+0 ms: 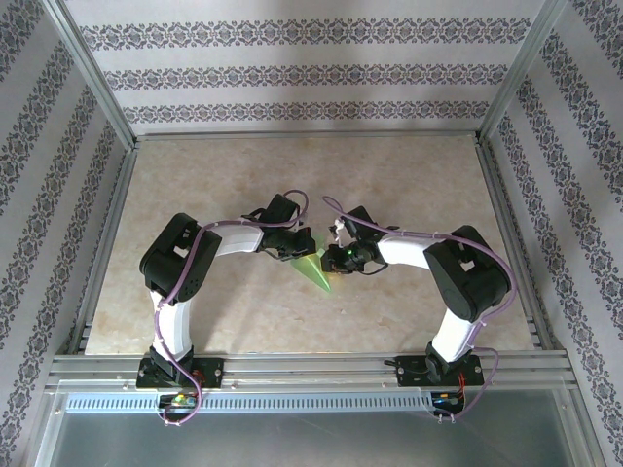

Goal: Fold a paper plane with a square sheet of paper (fold left side to right side)
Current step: Fourth fold the wing at the center of the table.

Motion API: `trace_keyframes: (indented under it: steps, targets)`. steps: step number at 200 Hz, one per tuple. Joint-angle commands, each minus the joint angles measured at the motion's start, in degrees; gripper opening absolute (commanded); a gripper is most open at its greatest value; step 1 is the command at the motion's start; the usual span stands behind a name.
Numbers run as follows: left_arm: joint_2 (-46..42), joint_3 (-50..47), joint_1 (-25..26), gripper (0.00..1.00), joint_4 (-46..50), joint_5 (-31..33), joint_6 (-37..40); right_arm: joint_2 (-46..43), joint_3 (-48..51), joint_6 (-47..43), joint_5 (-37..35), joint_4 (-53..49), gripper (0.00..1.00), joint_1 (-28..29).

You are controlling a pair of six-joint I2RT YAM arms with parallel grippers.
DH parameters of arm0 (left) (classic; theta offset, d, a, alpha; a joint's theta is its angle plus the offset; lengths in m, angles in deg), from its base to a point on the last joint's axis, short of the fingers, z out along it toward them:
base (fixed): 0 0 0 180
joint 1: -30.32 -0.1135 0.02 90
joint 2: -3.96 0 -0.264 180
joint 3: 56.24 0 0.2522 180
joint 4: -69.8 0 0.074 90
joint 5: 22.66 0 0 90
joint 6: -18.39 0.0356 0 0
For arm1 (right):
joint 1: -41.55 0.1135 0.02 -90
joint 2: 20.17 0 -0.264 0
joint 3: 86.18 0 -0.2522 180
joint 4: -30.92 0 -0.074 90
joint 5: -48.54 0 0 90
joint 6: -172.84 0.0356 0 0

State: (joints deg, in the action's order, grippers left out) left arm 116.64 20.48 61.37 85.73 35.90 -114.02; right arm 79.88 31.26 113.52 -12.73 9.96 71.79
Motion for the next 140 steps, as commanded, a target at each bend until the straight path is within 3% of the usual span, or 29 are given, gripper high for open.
trace_keyframes:
  steps: [1, 67, 106, 140]
  targets:
    - [2.19, -2.22, 0.33, 0.03, 2.05, 2.02, 0.11, -3.22, -0.07, 1.64, 0.82, -1.49, 0.23, -1.46]
    - [2.22, -2.35, 0.39, 0.02, 1.68, 1.97, -0.04, -13.54, 3.00, 2.61, 4.15, -3.64, 0.31, -5.44]
    - [2.19, -2.30, 0.33, 0.02, 1.76, 2.05, -0.04, -14.80, 7.71, 7.16, 15.11, 1.36, 0.15, -4.53]
    - [2.19, -2.25, 0.35, 0.02, 1.75, 2.15, -0.01, -12.80, 10.96, 10.20, 18.01, 5.99, 0.04, -0.95]
